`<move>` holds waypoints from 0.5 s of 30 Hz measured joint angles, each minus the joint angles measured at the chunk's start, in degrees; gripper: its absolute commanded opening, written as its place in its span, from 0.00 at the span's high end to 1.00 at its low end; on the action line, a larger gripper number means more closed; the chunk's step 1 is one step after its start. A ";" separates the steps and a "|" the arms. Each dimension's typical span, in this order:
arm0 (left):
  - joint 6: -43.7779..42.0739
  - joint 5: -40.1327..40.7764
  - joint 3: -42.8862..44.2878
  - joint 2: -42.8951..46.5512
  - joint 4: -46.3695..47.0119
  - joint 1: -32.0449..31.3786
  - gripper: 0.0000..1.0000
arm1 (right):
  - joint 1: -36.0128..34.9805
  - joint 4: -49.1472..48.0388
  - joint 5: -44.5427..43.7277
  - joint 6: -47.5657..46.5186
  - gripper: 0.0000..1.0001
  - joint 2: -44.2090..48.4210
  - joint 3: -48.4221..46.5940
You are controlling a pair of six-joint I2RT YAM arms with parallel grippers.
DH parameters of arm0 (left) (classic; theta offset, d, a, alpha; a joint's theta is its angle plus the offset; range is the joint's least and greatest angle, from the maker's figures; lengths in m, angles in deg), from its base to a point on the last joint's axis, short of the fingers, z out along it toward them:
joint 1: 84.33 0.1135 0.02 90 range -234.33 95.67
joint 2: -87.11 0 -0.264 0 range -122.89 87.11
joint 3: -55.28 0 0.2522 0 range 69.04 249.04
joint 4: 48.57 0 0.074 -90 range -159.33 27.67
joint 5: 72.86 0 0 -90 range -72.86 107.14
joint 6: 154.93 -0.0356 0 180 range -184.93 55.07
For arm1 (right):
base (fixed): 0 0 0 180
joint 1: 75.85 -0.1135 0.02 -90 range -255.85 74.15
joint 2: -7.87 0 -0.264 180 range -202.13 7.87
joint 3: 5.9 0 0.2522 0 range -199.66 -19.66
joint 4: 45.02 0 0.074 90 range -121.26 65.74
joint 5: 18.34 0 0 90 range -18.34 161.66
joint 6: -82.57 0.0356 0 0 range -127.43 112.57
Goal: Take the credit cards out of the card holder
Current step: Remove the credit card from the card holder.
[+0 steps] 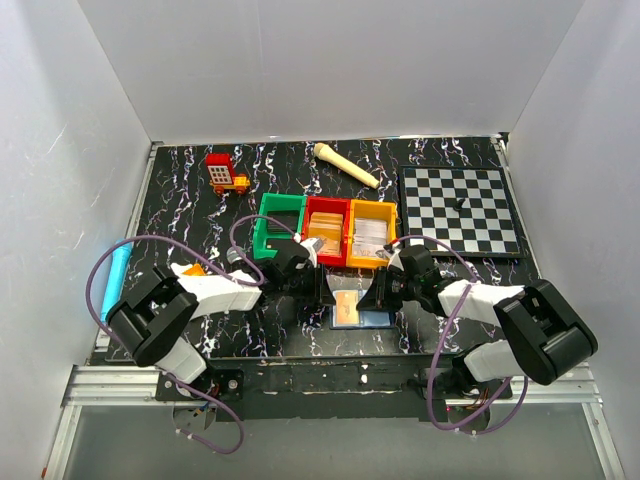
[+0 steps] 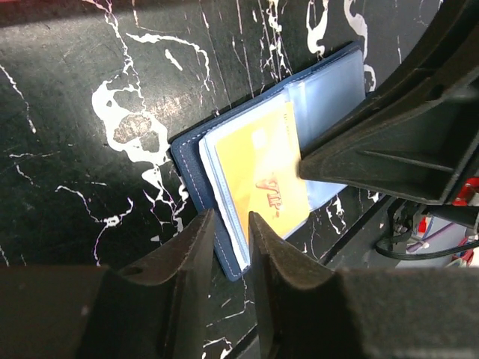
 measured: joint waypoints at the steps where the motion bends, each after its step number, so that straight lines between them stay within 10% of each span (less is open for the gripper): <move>1: -0.20 0.02 0.00 0.66 -0.48 0.00 0.74 | 0.00 0.04 0.17 -0.37 0.78 -0.26 -0.22; 15: 0.31 -2.56 0.74 1.33 1.84 0.00 0.90 | 0.00 1.03 0.92 -1.88 0.68 -0.37 -1.03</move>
